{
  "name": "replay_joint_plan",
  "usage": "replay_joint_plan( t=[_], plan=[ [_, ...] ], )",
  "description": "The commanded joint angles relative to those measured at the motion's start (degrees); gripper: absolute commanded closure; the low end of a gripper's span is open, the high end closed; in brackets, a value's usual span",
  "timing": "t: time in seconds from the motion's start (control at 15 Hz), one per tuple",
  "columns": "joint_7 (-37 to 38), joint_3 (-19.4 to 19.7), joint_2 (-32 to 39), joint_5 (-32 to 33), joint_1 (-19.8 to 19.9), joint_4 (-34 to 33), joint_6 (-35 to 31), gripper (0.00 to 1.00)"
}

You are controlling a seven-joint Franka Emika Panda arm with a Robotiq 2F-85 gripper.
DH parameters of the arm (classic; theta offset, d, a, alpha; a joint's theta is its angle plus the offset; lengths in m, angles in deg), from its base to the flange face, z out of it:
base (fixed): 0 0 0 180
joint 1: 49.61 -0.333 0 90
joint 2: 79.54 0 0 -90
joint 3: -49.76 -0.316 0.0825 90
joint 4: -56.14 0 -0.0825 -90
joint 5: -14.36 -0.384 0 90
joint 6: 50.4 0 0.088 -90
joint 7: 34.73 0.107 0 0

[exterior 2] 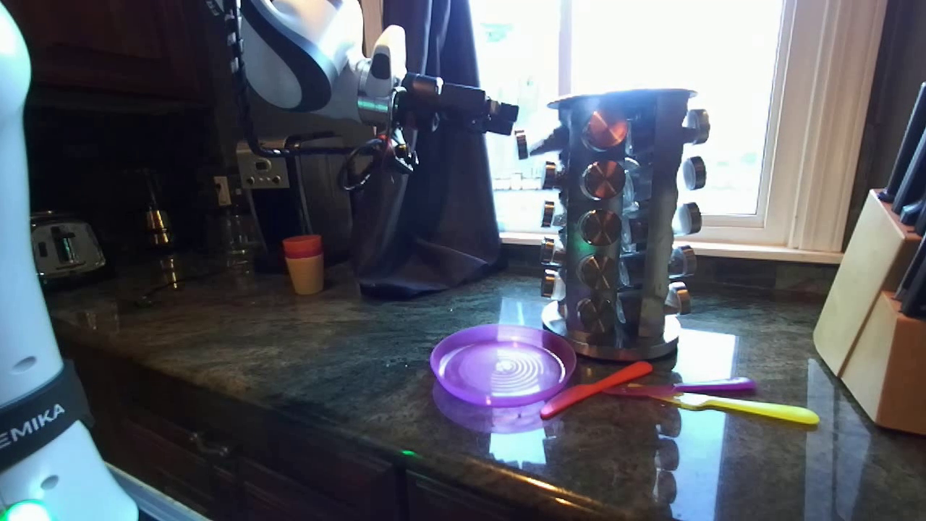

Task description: Put the black pepper container in the seasoning rack

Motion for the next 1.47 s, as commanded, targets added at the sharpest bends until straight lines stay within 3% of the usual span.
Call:
replay_joint_plan(
  t=[0.0,0.13,0.4,0.73,0.93,1.07,1.13,1.4],
  plan=[
    [-4.0,-0.4,-6.1,0.1,-1.6,4.8,-1.2,0.26],
    [-7.8,-0.2,-8.1,-1.2,-2.5,5.8,-2.9,0.30],
    [-14.4,2.5,-10.8,-2.7,-3.0,6.4,-13.5,0.62],
    [-24.3,6.5,-11.2,-9.2,-1.7,5.6,-25.6,0.98],
    [-30.2,8.4,-11.0,-16.2,-0.5,5.5,-29.8,1.00],
    [-31.6,8.5,-10.7,-21.2,0.5,5.4,-29.2,1.00],
    [-29.3,6.7,-9.9,-17.4,1.0,4.5,-28.6,0.99],
    [-30.6,6.8,-9.8,-20.2,1.8,4.5,-28.6,0.99]
  ],
)
